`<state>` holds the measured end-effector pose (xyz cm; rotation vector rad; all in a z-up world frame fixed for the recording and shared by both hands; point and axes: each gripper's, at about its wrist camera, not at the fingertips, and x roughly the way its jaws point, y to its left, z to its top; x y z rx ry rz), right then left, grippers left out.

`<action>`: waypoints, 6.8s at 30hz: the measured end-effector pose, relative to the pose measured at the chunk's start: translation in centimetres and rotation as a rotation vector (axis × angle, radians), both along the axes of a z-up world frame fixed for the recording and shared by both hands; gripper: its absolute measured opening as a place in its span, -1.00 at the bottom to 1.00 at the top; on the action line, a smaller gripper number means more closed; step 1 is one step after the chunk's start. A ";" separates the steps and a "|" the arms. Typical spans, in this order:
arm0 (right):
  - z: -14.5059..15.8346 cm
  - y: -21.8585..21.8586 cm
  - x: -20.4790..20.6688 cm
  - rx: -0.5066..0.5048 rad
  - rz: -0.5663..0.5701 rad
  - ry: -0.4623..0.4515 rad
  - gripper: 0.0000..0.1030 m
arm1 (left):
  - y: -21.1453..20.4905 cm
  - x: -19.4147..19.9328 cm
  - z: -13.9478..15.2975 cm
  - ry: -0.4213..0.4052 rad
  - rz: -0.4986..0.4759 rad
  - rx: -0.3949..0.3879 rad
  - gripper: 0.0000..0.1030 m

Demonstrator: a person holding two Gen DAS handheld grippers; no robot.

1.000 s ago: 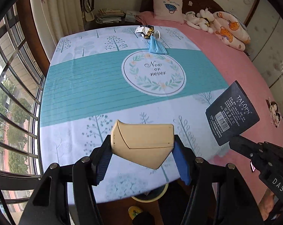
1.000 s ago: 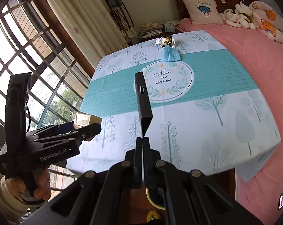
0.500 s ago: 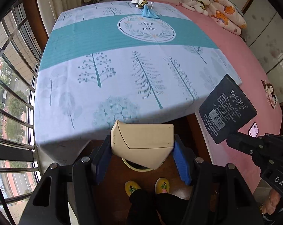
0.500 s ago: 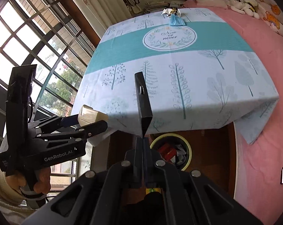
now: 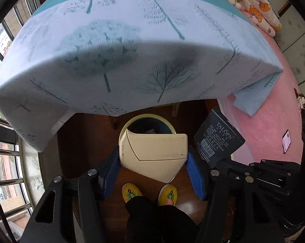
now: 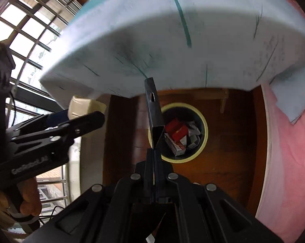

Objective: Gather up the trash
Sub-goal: 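Carry the card and beige box over the bin and open both tools, then raise both tools back above the table, then grasp the blue face mask with the right tool while the left tool grasps the black-gold wrapper, then carry the mask and wrapper over the bin and open both tools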

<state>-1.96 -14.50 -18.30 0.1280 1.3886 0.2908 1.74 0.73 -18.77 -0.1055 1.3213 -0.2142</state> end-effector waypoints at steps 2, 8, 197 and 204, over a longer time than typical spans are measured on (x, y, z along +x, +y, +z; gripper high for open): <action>-3.4 -0.6 0.3 -0.008 -0.004 0.028 -1.00 | -0.9 0.1 -2.9 0.009 -0.006 0.016 0.16; -12.6 -1.5 1.8 -0.034 -0.009 0.075 -1.00 | -3.2 1.2 -11.7 0.050 -0.026 0.067 0.17; 14.9 -8.8 43.6 -0.023 -0.163 -0.408 -0.73 | -8.7 46.9 16.4 -0.255 0.041 0.093 0.09; 18.4 -4.4 33.5 0.011 -0.188 -0.437 -0.73 | -3.8 35.4 19.7 -0.284 0.022 0.076 0.09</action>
